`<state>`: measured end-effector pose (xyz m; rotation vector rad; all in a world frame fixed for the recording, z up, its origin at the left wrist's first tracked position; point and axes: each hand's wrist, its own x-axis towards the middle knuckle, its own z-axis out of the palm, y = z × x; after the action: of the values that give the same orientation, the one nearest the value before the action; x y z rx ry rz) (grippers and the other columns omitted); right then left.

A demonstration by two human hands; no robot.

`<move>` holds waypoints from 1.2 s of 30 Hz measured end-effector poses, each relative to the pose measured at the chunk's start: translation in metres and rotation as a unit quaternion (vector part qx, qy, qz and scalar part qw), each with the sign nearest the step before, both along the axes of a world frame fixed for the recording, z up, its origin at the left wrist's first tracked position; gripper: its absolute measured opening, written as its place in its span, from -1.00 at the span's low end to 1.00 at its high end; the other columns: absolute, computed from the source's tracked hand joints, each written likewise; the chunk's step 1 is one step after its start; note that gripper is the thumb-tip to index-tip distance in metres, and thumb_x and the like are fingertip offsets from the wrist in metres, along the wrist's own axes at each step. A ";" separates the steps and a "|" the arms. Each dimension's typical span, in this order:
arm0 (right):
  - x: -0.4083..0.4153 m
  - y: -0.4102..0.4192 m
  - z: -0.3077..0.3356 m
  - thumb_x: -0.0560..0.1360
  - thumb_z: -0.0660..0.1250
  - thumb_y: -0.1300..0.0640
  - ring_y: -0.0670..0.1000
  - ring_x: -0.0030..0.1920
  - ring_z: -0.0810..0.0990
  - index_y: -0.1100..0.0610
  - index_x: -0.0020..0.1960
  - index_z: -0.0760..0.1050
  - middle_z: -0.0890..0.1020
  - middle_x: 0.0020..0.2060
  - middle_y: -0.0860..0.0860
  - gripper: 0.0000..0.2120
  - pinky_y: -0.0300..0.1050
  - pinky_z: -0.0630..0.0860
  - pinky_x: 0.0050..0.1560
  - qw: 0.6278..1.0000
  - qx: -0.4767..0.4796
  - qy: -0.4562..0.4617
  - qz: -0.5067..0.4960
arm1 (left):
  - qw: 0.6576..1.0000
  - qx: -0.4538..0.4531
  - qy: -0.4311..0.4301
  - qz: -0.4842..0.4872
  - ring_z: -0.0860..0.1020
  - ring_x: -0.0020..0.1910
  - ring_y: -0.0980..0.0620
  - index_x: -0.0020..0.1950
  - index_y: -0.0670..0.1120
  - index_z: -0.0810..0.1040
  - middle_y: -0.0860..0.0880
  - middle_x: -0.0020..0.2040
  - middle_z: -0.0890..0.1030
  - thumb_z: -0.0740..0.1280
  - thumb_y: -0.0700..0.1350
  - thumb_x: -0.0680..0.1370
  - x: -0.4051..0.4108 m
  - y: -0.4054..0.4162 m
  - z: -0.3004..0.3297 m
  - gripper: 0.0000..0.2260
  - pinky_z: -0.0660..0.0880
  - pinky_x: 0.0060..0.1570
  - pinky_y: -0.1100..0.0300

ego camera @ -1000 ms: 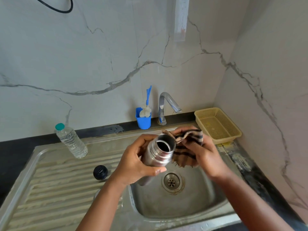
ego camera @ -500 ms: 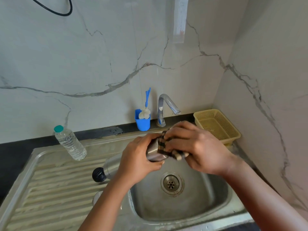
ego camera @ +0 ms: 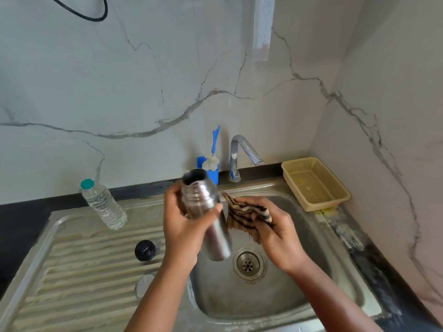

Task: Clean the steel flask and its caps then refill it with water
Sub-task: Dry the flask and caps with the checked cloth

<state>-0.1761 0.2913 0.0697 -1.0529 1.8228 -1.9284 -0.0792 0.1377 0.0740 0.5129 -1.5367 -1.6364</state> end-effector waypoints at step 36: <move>0.107 -0.038 -0.069 0.46 0.21 0.20 0.29 0.48 0.26 0.07 0.45 0.36 0.37 0.45 0.13 -0.46 0.41 0.26 0.35 0.859 0.110 0.426 -0.261 | 0.895 0.422 0.136 0.049 0.64 0.16 -0.09 0.30 0.00 0.50 -0.13 0.25 0.62 0.71 0.17 -0.05 0.085 -0.022 -0.020 -0.04 0.65 -0.13 -0.10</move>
<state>-0.0690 0.2536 0.0009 -1.6164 2.9878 -1.4956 0.0057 0.1158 0.0538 0.7514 -0.5226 -2.1460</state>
